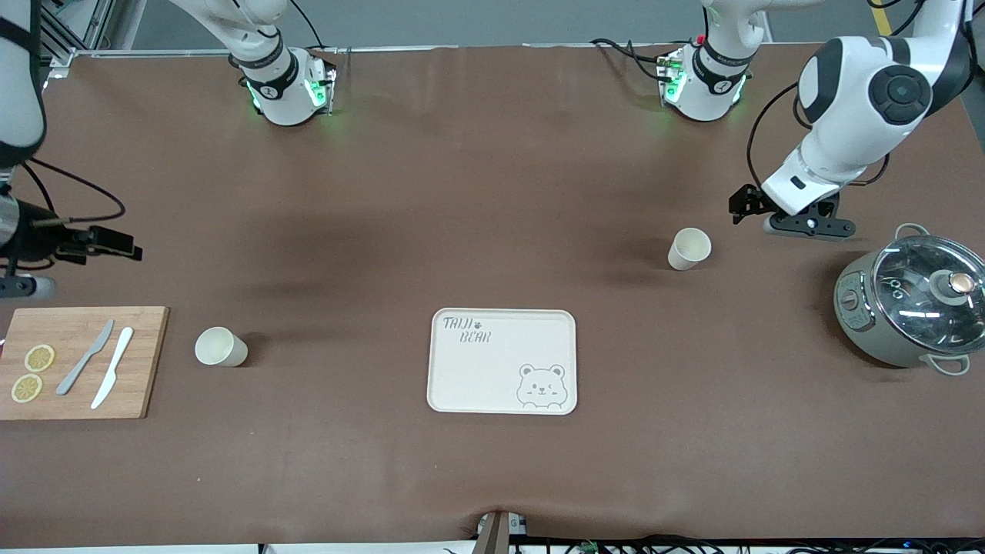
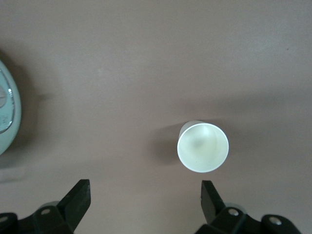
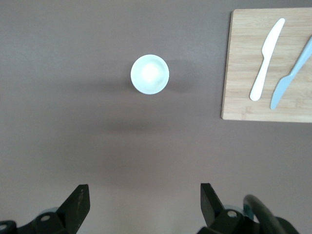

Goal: Place white IKEA cup upright on tray with both arms
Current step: 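Move the left gripper to the white cup while the right gripper reaches another, then close the left gripper on its cup while the right gripper grips the other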

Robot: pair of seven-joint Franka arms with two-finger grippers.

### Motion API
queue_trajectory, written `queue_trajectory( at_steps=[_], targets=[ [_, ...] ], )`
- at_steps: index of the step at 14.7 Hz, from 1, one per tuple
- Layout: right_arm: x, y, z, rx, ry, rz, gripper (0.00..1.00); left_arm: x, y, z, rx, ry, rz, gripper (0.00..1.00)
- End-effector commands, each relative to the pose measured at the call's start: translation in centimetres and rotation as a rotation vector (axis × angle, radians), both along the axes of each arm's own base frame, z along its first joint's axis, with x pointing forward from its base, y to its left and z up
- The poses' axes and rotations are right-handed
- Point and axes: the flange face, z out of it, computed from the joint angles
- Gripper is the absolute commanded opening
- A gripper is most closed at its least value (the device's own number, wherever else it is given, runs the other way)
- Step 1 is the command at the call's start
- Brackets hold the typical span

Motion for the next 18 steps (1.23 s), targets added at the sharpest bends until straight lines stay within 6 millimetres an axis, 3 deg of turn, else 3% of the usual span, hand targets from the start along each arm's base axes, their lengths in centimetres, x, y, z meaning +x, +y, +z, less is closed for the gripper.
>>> queue_trajectory(
  at_steps=[1,8,11,18],
  targets=[
    [1.8,-0.5,-3.3,0.012,0.004,0.018,1.00,-1.3,-0.6,-2.1,-0.025,-0.036,-0.009,1.00],
    [4.1,-2.3,-10.9,-0.010,0.012,0.021,1.00,-2.2,-1.6,-8.8,-0.059,-0.104,-0.006,1.00],
    [4.9,-2.8,-13.1,-0.018,0.000,0.022,1.00,-2.3,-2.2,-11.9,-0.071,-0.141,-0.016,1.00],
    [6.2,-2.7,-15.4,-0.023,-0.056,0.011,1.00,-2.4,-1.8,-13.6,-0.074,-0.135,-0.006,1.00]
  ],
)
